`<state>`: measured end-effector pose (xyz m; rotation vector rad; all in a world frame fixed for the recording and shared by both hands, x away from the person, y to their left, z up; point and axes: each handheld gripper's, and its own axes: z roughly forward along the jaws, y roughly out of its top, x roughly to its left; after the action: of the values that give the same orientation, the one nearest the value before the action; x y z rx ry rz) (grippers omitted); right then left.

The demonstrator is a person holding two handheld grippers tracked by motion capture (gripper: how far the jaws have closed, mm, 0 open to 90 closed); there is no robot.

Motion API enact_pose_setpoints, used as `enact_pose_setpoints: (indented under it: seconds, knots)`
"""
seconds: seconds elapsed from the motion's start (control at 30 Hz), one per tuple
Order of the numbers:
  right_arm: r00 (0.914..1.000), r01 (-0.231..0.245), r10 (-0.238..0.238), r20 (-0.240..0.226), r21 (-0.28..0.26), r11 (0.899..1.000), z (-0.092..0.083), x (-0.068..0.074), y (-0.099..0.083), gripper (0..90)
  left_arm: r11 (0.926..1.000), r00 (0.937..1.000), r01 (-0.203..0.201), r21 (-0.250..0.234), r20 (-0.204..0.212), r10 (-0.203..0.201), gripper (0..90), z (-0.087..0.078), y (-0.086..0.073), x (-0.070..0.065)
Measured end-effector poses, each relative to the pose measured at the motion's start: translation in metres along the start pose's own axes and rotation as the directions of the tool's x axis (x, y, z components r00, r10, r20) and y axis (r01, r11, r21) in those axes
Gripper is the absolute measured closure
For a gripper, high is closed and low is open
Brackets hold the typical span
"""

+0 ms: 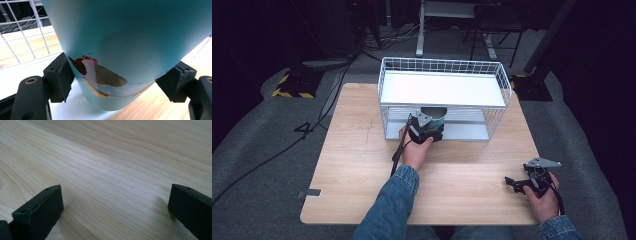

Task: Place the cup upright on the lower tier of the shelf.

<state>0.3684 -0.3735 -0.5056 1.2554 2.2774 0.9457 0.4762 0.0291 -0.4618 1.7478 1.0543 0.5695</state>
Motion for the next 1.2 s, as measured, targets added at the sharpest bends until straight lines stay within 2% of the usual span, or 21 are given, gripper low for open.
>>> enact_pose_setpoints:
  seconds: [0.17,0.4,0.6,0.63,0.67,0.7,0.73,0.87,0.93,1.0,1.07,1.2]
  knots:
    - [1.0000,0.000,0.000,0.000,0.000,1.000,0.000,0.000,0.000,0.2,0.9993,0.9993,0.029,-0.022,-0.022,-0.029,22.9,0.013,-0.003,0.003]
    - [1.0000,0.000,0.000,0.000,0.000,1.000,0.000,0.000,0.000,0.2,0.9984,0.9979,0.053,-0.022,-0.037,-0.054,22.9,0.027,-0.006,0.007]
    - [1.0000,0.000,0.000,0.000,0.000,1.000,0.000,0.000,0.000,0.2,0.9989,0.9972,0.047,-0.003,-0.058,-0.047,22.9,0.035,-0.006,0.008]
    - [1.0000,0.000,0.000,0.000,0.000,1.000,0.000,0.000,0.000,0.2,0.9981,0.9956,0.061,0.005,-0.071,-0.060,22.9,0.037,-0.006,0.008]
    - [1.0000,0.000,0.000,0.000,0.000,1.000,0.000,0.000,0.000,0.2,0.9981,0.9956,0.061,0.005,-0.071,-0.060,22.9,0.037,-0.006,0.008]
    - [1.0000,0.000,0.000,0.000,0.000,1.000,0.000,0.000,0.000,0.2,0.9984,0.9975,0.057,0.007,-0.043,-0.056,22.9,0.040,-0.006,0.010]
    - [1.0000,0.000,0.000,0.000,0.000,1.000,0.000,0.000,0.000,0.2,0.9959,0.9940,0.088,0.022,-0.068,-0.086,22.9,0.042,-0.007,0.009]
    - [1.0000,0.000,0.000,0.000,0.000,1.000,0.000,0.000,0.000,0.2,0.9941,0.9926,0.107,0.019,-0.060,-0.106,22.8,0.046,-0.008,0.009]
    - [1.0000,0.000,0.000,0.000,0.000,1.000,0.000,0.000,0.000,0.2,0.9935,0.9914,0.111,0.025,-0.073,-0.109,22.8,0.048,-0.009,0.010]
    - [1.0000,0.000,0.000,0.000,0.000,1.000,0.000,0.000,0.000,0.2,0.9916,0.9903,0.124,0.036,-0.068,-0.121,22.8,0.049,-0.009,0.010]
    - [1.0000,0.000,0.000,0.000,0.000,1.000,0.000,0.000,0.000,0.2,0.9912,0.9899,0.125,0.043,-0.072,-0.122,22.8,0.050,-0.009,0.010]
    - [1.0000,0.000,0.000,0.000,0.000,1.000,0.000,0.000,0.000,0.2,0.9938,0.9911,0.098,0.053,-0.095,-0.093,22.8,0.051,-0.009,0.011]
